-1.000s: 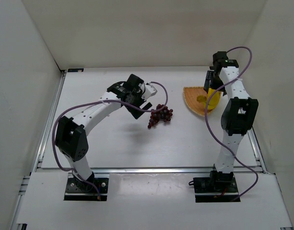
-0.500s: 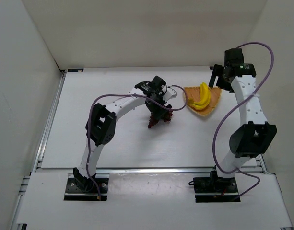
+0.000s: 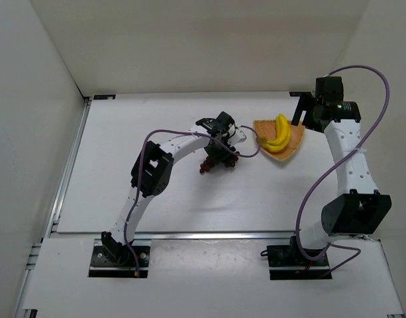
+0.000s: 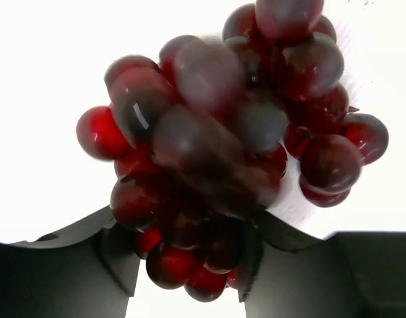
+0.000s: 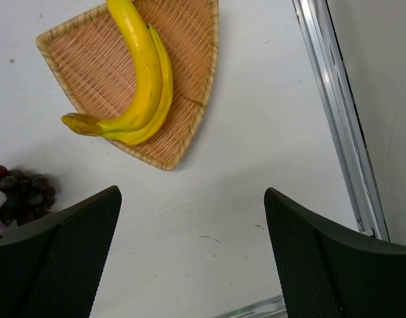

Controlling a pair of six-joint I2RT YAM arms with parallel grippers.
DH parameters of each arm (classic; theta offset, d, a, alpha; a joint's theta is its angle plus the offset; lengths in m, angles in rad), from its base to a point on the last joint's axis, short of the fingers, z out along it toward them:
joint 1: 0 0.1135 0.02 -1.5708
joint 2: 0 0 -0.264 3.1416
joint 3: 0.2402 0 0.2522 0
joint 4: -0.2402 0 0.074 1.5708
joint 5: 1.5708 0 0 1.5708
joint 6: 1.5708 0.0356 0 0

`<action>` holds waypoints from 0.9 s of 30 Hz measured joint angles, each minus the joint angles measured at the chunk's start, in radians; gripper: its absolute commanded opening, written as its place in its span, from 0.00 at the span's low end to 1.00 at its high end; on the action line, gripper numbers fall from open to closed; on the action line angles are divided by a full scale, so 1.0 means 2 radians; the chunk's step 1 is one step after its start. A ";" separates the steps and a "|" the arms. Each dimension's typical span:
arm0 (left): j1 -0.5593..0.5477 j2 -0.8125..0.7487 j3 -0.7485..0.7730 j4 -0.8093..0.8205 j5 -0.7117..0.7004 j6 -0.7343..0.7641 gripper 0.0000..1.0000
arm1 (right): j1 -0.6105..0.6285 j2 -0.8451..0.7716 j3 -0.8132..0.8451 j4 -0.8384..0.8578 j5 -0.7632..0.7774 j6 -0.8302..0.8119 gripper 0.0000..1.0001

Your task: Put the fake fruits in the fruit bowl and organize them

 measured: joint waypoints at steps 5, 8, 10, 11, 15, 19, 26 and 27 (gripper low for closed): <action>0.000 0.000 0.019 -0.008 -0.020 0.002 0.19 | 0.000 -0.028 -0.024 0.027 0.000 0.008 0.92; -0.003 0.001 0.059 -0.014 -0.044 0.002 0.13 | 0.000 -0.047 -0.051 0.042 0.000 0.019 0.92; -0.004 0.001 0.095 -0.006 -0.067 0.003 0.13 | 0.000 -0.056 -0.068 0.050 0.000 0.027 0.92; -0.006 0.001 0.112 0.004 -0.077 0.004 0.13 | 0.000 -0.059 -0.075 0.054 0.000 0.030 0.92; -0.016 0.004 0.177 0.061 -0.104 0.013 0.13 | 0.000 -0.064 -0.092 0.061 -0.001 0.045 0.92; -0.028 0.025 0.243 0.142 -0.103 0.016 0.22 | 0.000 -0.077 -0.109 0.070 0.005 0.060 0.92; -0.048 0.091 0.272 0.251 -0.056 0.016 0.35 | -0.022 -0.134 -0.136 0.073 0.051 0.092 0.92; -0.052 0.101 0.271 0.261 -0.048 0.016 0.41 | -0.029 -0.146 -0.139 0.074 0.058 0.097 0.92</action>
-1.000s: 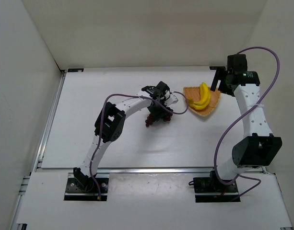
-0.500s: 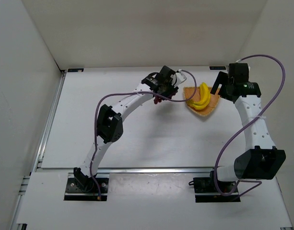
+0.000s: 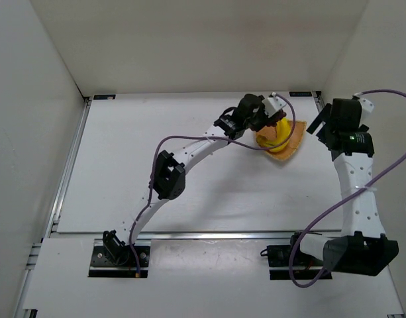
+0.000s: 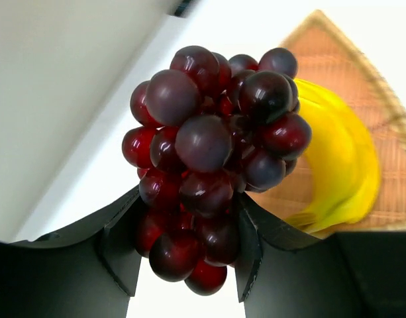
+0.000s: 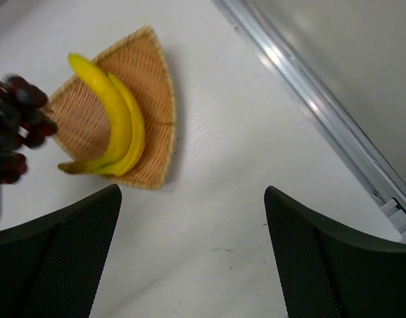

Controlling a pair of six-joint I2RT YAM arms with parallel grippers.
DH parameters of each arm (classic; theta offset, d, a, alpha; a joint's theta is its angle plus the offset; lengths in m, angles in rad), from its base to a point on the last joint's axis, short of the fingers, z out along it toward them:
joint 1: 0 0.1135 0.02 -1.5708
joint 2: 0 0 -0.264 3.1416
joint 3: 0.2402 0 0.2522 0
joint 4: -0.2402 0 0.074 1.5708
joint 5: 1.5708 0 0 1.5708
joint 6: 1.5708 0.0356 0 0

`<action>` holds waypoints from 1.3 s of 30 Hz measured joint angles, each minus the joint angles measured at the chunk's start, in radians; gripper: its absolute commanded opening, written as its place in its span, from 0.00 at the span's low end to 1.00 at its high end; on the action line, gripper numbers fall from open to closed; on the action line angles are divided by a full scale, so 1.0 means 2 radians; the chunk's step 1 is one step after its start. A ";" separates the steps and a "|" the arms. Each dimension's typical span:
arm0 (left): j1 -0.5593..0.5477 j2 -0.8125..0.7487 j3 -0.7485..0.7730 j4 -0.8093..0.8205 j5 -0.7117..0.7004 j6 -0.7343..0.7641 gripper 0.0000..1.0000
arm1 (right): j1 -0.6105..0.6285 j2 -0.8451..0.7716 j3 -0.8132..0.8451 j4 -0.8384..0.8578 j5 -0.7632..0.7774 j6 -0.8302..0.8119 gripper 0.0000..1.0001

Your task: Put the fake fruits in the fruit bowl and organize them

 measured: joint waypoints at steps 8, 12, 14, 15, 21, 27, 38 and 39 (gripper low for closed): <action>-0.027 0.045 -0.026 0.074 0.038 0.019 0.56 | -0.020 -0.056 -0.031 0.015 0.030 0.009 0.92; -0.031 0.046 -0.033 0.127 0.047 0.034 0.80 | -0.020 -0.056 -0.039 0.022 0.035 0.002 0.92; -0.033 0.046 -0.036 0.149 0.051 0.043 0.96 | -0.020 -0.056 -0.045 0.023 0.036 -0.001 0.92; -0.033 0.046 -0.036 0.158 0.052 0.048 1.00 | -0.020 -0.056 -0.046 0.023 0.036 -0.004 0.92; -0.033 0.046 -0.036 0.181 0.052 0.082 1.00 | -0.020 -0.060 -0.047 0.025 0.037 -0.012 0.92; -0.032 0.039 -0.059 0.194 0.035 0.105 1.00 | -0.020 -0.064 -0.047 0.024 0.035 -0.015 0.92; -0.032 -0.082 -0.213 0.169 -0.050 0.122 1.00 | -0.021 -0.098 -0.045 0.021 0.015 -0.014 0.95; -0.032 -0.103 -0.229 0.165 -0.064 0.124 1.00 | -0.022 -0.102 -0.045 0.021 0.010 -0.014 0.97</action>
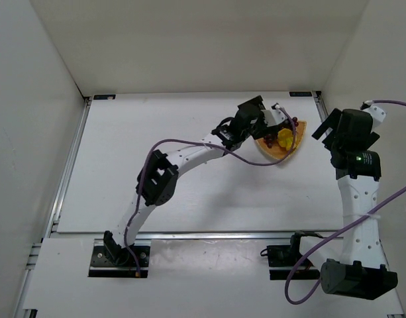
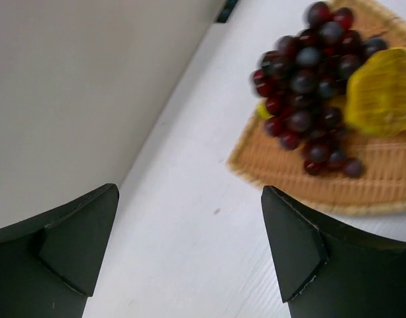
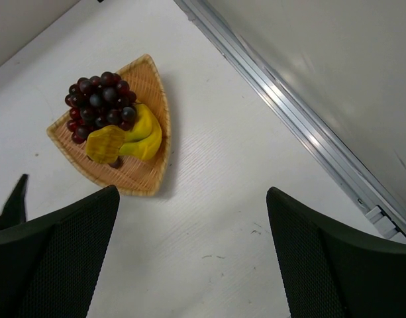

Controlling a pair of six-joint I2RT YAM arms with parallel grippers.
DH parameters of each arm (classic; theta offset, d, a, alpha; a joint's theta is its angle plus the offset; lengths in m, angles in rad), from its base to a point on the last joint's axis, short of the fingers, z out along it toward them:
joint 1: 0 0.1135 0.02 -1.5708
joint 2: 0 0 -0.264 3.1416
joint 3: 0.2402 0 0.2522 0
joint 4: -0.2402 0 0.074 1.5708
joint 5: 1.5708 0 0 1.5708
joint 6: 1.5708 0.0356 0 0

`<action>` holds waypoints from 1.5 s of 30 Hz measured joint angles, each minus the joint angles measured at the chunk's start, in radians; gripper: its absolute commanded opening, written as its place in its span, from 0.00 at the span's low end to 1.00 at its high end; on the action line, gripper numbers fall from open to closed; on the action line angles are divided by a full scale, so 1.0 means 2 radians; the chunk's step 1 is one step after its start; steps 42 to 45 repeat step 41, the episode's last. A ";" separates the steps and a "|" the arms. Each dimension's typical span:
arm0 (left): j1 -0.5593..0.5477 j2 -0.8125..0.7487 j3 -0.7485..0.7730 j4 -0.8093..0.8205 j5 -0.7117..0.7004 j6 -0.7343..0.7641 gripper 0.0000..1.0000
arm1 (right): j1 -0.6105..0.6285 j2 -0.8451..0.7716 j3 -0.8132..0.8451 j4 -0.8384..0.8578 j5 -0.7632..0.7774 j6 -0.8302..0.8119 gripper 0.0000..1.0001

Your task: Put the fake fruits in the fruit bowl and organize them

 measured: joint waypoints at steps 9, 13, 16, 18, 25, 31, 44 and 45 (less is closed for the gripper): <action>0.015 -0.322 -0.260 -0.080 -0.118 0.002 1.00 | -0.002 -0.012 -0.044 -0.011 -0.043 0.019 0.97; 0.092 -0.456 -0.334 -0.189 -0.140 -0.044 1.00 | -0.006 -0.039 -0.096 -0.019 -0.035 0.034 1.00; 0.185 -0.516 -0.349 -0.290 -0.123 -0.095 1.00 | -0.007 -0.072 -0.127 -0.029 -0.017 0.051 1.00; 0.234 -0.553 -0.368 -0.349 -0.113 -0.122 1.00 | -0.007 -0.095 -0.140 -0.033 -0.007 0.065 1.00; 0.276 -0.696 -0.475 -0.494 -0.043 -0.164 1.00 | -0.008 -0.156 -0.179 -0.043 0.010 0.125 1.00; 0.308 -0.751 -0.507 -0.525 0.002 -0.177 1.00 | -0.008 -0.162 -0.188 -0.053 0.012 0.152 1.00; 0.353 -0.748 -0.521 -0.525 0.011 -0.187 1.00 | -0.008 -0.138 -0.184 -0.067 0.019 0.162 1.00; 0.353 -0.748 -0.521 -0.525 0.011 -0.187 1.00 | -0.008 -0.138 -0.184 -0.067 0.019 0.162 1.00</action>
